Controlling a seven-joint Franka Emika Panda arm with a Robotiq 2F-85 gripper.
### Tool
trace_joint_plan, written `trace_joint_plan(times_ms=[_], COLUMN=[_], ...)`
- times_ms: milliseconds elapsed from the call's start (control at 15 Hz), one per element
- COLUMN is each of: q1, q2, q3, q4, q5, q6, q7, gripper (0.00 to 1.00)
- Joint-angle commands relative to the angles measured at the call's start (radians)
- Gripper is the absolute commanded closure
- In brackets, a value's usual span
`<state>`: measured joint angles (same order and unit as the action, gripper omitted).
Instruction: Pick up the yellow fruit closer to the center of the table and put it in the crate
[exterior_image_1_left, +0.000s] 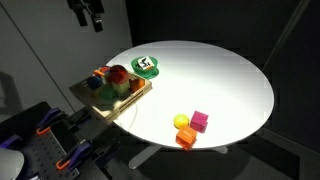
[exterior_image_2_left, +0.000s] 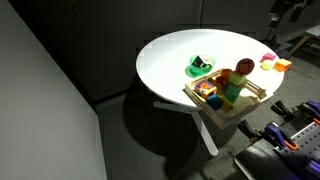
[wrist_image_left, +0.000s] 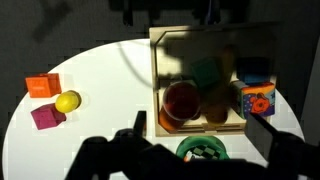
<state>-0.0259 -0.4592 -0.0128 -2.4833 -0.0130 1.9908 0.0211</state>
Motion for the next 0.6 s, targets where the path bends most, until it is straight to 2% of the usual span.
trace_joint_plan(times_ms=[0, 533], q1=[-0.011, 0.0], q2=[-0.041, -0.024], q3=[0.004, 0.0], q4=[-0.005, 0.0], q5=[-0.02, 0.0], q6=[-0.006, -0.002], q7=[0.015, 0.0], gripper=[0.0, 0.0])
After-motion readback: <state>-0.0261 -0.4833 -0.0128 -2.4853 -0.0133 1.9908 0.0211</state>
